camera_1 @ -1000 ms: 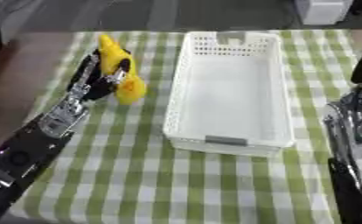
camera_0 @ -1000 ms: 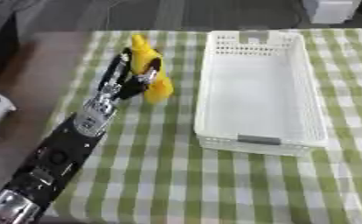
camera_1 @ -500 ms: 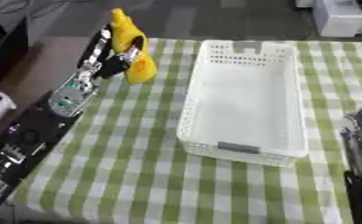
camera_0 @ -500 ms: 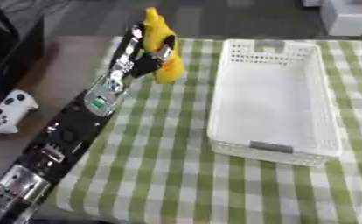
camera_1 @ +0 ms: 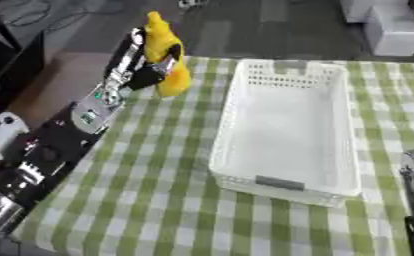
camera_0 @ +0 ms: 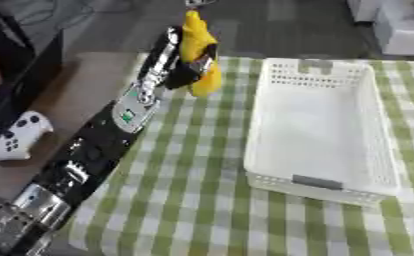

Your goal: Pick up objects on the table and place them in the box.

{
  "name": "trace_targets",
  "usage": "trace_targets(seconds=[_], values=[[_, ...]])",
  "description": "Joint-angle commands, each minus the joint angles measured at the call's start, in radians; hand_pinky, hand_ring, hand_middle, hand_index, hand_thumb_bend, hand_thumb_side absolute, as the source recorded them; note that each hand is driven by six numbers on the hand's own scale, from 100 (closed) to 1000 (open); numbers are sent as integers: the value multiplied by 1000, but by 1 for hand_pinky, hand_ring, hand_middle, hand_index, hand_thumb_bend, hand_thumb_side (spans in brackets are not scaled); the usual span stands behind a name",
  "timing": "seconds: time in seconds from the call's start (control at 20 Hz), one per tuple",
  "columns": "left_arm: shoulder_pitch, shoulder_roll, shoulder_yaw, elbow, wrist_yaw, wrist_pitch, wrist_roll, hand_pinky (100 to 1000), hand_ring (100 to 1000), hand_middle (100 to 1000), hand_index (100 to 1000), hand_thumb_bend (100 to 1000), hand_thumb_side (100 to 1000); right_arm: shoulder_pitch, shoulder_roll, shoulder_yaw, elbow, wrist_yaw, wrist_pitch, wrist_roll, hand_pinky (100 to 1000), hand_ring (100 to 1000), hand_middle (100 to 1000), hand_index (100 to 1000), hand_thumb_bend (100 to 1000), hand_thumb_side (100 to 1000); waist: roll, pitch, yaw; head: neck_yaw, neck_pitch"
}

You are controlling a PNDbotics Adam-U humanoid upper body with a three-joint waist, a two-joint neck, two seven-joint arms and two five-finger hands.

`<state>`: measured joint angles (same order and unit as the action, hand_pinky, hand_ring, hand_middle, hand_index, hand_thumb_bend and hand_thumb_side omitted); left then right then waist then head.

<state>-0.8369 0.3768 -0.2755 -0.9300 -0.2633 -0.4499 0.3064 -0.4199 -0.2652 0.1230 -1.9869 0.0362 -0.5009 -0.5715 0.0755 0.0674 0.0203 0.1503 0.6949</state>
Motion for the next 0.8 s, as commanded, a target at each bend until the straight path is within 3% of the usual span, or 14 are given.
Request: trace_targets(seconds=[0.05, 0.4, 0.8], values=[[-40, 3, 4, -15, 0, -11, -2, 100, 100, 100, 282, 100, 557, -16, -13, -4, -13, 0, 4, 0, 418, 632, 689, 760, 100, 945, -2, -17, -2, 3, -20], [-55, -19, -11, -20, 2, -31, -1, 100, 100, 100, 279, 100, 556, -24, -10, -4, -13, -3, 3, 1, 421, 632, 688, 759, 100, 944, 2, -17, -10, 20, -6], [-69, -34, -16, -9, -38, -39, -5, 100, 100, 100, 270, 100, 555, -37, -6, -1, -13, -12, 2, 4, 424, 631, 685, 758, 100, 942, 11, -19, -21, 33, -14]])
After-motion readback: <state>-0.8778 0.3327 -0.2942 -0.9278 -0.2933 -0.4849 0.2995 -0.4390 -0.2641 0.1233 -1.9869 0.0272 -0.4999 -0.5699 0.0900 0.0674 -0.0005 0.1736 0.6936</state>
